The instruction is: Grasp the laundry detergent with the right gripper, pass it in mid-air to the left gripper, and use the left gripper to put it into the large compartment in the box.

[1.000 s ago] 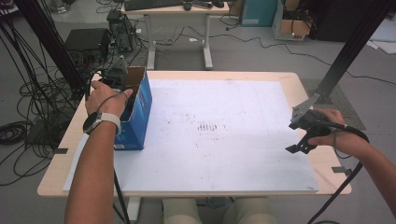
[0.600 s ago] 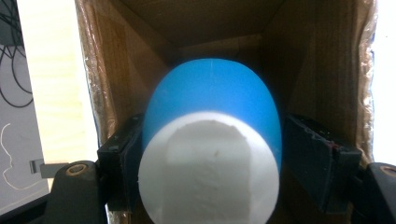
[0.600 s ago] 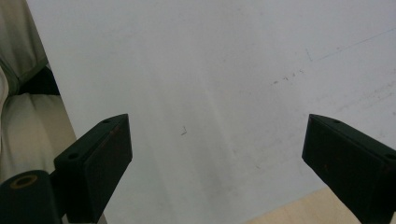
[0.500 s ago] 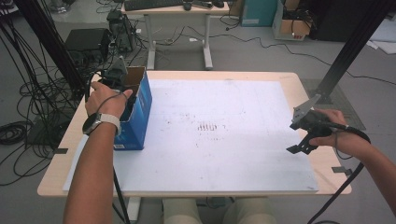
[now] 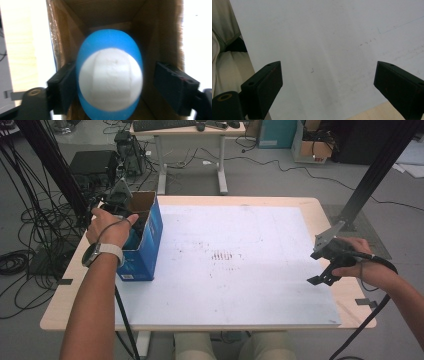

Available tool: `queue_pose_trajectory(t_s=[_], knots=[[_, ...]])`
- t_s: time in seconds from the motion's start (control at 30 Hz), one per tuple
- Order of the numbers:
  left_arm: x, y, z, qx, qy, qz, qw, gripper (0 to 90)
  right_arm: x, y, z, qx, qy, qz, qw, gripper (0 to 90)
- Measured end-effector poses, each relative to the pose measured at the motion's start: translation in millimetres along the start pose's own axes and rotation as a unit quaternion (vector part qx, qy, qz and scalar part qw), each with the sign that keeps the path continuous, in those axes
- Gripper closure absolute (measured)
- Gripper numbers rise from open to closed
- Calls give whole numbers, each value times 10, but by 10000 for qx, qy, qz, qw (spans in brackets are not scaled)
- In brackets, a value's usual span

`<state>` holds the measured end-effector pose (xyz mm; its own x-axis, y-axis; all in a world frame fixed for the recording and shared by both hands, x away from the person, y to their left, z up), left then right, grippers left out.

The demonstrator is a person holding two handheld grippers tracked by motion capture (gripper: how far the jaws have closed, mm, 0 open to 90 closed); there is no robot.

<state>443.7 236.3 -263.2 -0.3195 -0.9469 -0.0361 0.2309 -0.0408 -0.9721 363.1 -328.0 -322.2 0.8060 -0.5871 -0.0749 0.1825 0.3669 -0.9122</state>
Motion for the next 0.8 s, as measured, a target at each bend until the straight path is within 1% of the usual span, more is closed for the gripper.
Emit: queue_pose_trajectory(t_s=[0.07, 0.1, 0.13, 0.17, 0.23, 0.3, 0.37, 0.4, 0.5, 0.53, 0.57, 0.6, 0.63, 0.67, 0.7, 0.73, 0.8], knots=[[1, -45, -4, 22, 54, 22, 10000, 177, -2, -3, 5, -9, -2, -11, 10000, 84], [9, -61, -2, 79, 5, 47, 10000, 139, -1, -1, 10, 21, -42, -6, 10000, 83], [21, -87, -1, 141, -21, 63, 9999, 130, -7, -6, 9, 0, -13, -9, 10000, 84], [22, -123, -2, 199, 8, 73, 9998, 130, -15, -7, 10, 12, 23, -8, 10000, 83], [16, -201, -5, 266, 77, 75, 9996, 129, -16, -12, 10, 10, 11, -8, 10000, 84], [19, -291, -3, 396, 54, 117, 9991, 123, -11, -18, 7, 2, -27, -14, 10000, 84], [16, -385, -2, 463, 153, 135, 9987, 122, -14, -26, 5, 9, 8, -26, 10000, 83], [18, -429, -1, 535, 147, 129, 9984, 122, -10, -34, 4, 12, -24, -37, 10000, 83], [37, -566, 7, 685, 185, 144, 9974, 116, -12, -51, -2, 12, 35, -64, 10000, 84], [47, -612, 10, 713, 229, 163, 9971, 116, -11, -62, -6, 13, 51, -75, 10000, 84], [58, -645, 12, 737, 259, 168, 9968, 116, -3, -74, -9, 8, 15, -95, 10000, 84], [81, -715, 19, 761, 355, 162, 9963, 116, -2, -81, -11, 21, 20, -99, 9999, 84], [98, -747, 24, 797, 397, 167, 9959, 117, 0, -97, -16, 23, 56, -114, 9999, 84], [122, -795, 30, 832, 468, 184, 9953, 116, 7, -105, -18, 24, 37, -112, 9999, 84], [155, -855, 39, 895, 529, 185, 9944, 116, 7, -116, -21, 15, 86, -106, 9999, 84], [177, -891, 45, 937, 561, 190, 9938, 116, 49, -103, -9, 179, -161, -88, 9997, 84], [233, -988, 62, 1032, 722, 188, 9919, 116, 62, -121, -14, 183, -155, -89, 9997, 84]])
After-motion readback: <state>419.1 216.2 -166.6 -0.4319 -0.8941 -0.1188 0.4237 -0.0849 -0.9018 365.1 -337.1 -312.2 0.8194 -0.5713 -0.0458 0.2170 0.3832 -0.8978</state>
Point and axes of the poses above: each handheld gripper's, and its own axes: y roughly forward along the jaws, z roughly out of its top, x roughly to its right, the point moved 1 cm from there along y, roughly forward along the jaws, and after that the axes turned 13 degrees about y, right-handed, at the moved point
